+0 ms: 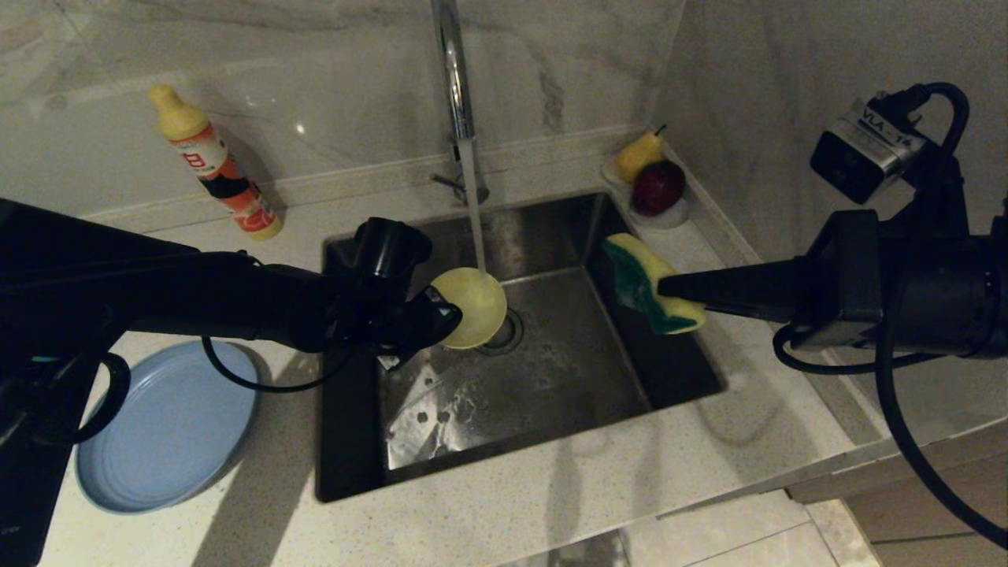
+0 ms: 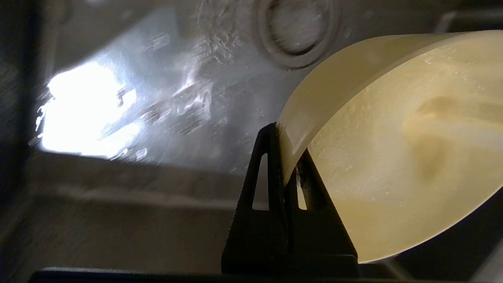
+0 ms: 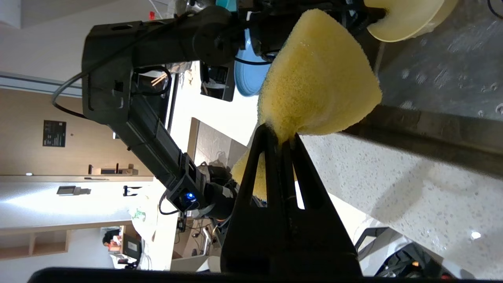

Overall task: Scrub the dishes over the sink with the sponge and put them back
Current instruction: Rinse the bowl

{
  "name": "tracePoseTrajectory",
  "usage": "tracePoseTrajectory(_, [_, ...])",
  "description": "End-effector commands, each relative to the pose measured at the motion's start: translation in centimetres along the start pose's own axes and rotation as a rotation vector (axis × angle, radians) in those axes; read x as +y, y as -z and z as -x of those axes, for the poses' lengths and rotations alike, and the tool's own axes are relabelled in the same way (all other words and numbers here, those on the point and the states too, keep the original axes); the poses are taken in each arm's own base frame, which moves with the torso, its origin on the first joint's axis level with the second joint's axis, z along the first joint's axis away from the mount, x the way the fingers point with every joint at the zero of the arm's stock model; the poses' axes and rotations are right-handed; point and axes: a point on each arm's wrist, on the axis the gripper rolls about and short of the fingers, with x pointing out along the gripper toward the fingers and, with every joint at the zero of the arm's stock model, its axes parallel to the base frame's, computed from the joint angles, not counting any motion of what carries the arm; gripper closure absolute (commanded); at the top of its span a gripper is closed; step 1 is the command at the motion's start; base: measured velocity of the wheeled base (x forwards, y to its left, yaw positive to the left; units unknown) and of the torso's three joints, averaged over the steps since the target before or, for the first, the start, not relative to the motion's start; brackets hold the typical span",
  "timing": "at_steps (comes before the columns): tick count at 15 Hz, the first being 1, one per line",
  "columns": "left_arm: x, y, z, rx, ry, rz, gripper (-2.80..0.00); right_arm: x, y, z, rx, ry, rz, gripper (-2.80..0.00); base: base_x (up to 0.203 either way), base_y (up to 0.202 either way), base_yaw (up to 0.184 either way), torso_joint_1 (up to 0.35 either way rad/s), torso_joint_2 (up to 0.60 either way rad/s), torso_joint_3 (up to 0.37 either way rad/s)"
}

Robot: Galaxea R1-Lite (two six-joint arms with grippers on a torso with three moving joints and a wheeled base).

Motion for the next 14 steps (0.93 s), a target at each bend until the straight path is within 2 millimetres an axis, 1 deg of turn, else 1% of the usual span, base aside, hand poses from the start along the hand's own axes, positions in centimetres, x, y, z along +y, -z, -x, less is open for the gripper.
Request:
tracePoseTrajectory(1, [0.12,0.08,0.06,0.005,-0.01,0.014,0.0,-0.2,0.22,-0.09,0.009,0.001,-0.009,0.0,0.0,0.0,0.0,0.0,0.0,0.0])
tracePoseTrajectory(7, [0.78,0.44,0.22,0.046,-0.072,0.006,0.0,-0.26,0.19,-0.18,0.011,0.0,-0.01,0.0,0.0,0.0,0.0,0.0,0.0,0.0])
tracePoseTrajectory(10, [0.88,0.53,0.13,0.052,-0.078,0.015,0.0,-0.38,0.24,-0.29,0.014,0.003,-0.014,0.0,0.0,0.0,0.0,0.0,0.0,0.0])
tracePoseTrajectory(14, [0.63,0.57,0.16,0.104,-0.054,0.015,0.0,-0.28,0.23,-0.19,0.012,0.001,-0.012,0.0,0.0,0.0,0.0,0.0,0.0,0.0])
